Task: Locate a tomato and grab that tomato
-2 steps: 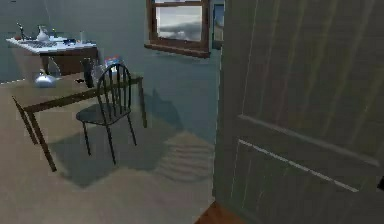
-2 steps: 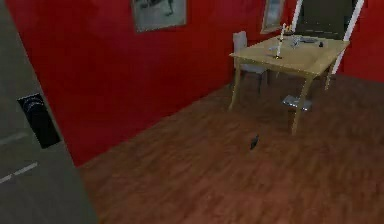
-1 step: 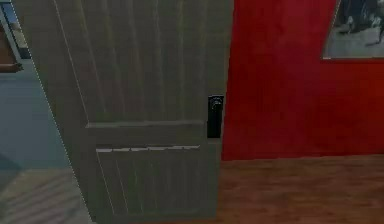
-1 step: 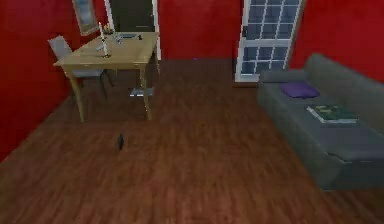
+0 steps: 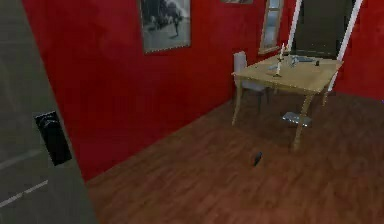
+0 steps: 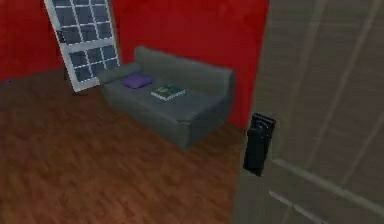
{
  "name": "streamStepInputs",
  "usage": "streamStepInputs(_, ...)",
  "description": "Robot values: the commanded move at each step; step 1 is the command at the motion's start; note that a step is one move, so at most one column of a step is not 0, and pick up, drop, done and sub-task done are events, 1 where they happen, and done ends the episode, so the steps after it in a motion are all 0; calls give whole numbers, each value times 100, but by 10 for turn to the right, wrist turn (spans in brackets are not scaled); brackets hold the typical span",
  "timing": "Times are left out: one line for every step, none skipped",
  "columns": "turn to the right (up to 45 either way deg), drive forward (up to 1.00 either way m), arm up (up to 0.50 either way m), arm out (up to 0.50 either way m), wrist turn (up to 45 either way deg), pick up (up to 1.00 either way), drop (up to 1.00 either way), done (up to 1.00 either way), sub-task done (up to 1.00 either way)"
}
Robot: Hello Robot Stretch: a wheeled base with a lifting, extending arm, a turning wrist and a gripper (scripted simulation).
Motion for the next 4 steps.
streamStepInputs(390,0,0,0,0,0,0,0,0)
streamStepInputs(0,15,0,0,0,0,0,0,0)
streamStepInputs(450,0,0,0,0,0,0,0,0)
streamStepInputs(450,0,0,0,0,0,0,0,0)
